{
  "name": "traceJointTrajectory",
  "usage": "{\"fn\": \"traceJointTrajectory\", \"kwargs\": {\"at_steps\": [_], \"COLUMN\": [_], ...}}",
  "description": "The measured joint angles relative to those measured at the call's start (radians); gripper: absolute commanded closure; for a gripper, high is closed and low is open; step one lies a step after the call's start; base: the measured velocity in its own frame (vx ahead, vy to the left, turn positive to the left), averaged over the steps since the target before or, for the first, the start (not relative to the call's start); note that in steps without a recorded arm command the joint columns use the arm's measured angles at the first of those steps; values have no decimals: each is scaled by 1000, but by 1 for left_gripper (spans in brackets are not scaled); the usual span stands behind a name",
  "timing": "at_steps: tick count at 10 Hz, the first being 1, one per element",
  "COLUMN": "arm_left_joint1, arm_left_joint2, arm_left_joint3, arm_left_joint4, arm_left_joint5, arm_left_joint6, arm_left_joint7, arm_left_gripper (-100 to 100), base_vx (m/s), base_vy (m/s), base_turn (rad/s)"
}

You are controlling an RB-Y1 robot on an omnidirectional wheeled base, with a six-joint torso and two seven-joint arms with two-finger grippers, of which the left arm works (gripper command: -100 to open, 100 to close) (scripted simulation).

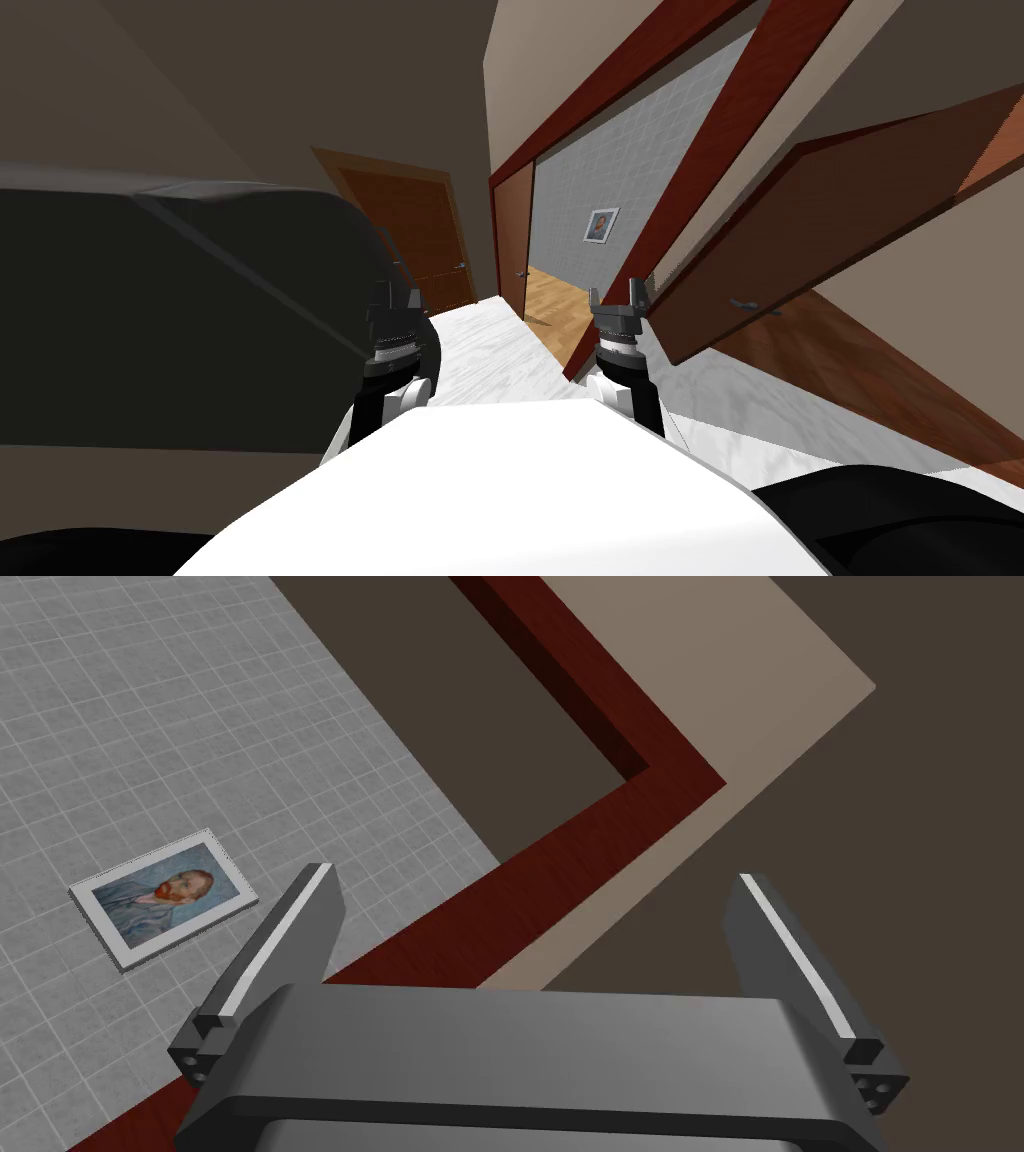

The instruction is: Push the door open

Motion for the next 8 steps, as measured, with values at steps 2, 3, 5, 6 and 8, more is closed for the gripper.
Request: {"fn": "traceJointTrajectory", "kwargs": {"at_steps": [2,3,5,6,8], "arm_left_joint1": [-18,-24,-31,-40,-59], "arm_left_joint2": [11,17,25,29,37], "arm_left_joint3": [-7,-13,-20,-25,-30], "arm_left_joint4": [39,54,85,105,145], "arm_left_joint5": [1,1,1,1,3], "arm_left_joint6": [-8,-7,-17,-20,-26], "arm_left_joint7": [2,4,7,8,12], "arm_left_gripper": [-100,-100,-100,-100,-100], "base_vx": [109,86,81,100,126], "base_vy": [42,39,31,31,30], "base_turn": [-91,-45,-71,-50,-90]}}
